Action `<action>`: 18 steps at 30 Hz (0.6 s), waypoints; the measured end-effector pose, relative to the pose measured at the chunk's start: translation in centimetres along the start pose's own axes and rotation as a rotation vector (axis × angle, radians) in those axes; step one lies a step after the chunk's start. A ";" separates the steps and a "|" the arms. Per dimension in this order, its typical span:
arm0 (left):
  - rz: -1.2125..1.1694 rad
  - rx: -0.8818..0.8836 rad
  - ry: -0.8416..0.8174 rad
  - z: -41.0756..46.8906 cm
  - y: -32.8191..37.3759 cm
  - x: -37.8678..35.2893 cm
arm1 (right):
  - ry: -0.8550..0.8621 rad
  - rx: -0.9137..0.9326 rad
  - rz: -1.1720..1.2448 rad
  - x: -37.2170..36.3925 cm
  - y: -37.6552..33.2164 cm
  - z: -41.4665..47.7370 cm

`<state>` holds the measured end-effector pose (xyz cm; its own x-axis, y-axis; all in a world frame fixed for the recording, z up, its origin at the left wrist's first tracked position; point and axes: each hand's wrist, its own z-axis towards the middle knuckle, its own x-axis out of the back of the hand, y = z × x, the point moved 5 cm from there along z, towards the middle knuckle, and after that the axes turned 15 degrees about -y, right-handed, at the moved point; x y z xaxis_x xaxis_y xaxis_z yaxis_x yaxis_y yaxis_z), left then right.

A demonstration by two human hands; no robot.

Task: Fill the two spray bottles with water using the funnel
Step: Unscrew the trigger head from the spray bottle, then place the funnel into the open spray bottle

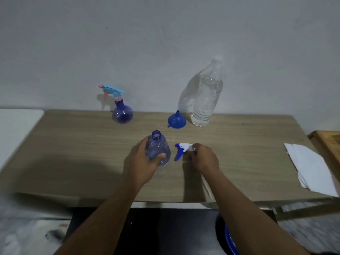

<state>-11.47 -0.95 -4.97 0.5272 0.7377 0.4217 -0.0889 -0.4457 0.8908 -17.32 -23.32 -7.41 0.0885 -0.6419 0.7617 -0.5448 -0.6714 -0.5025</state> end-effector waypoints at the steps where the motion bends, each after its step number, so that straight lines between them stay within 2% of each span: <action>1: -0.004 0.004 0.000 0.1 -0.2 -0.1 | 0.005 -0.003 -0.011 0.0 0.1 0.1; 8: -0.033 0.000 -0.024 0.6 -1.0 -0.1 | 0.022 -0.011 -0.068 0.4 -0.1 0.1; 14: 0.035 -0.043 -0.022 1.1 -2.0 0.6 | 0.154 0.022 -0.115 1.7 -2.9 0.0; 18: 0.044 -0.072 -0.023 1.5 -2.5 1.0 | 0.107 0.081 0.066 2.1 -5.1 2.6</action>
<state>-9.44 0.16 -7.02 0.5402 0.7061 0.4578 -0.1725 -0.4396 0.8815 -12.18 -22.18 -4.32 -0.0374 -0.6454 0.7629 -0.4771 -0.6593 -0.5812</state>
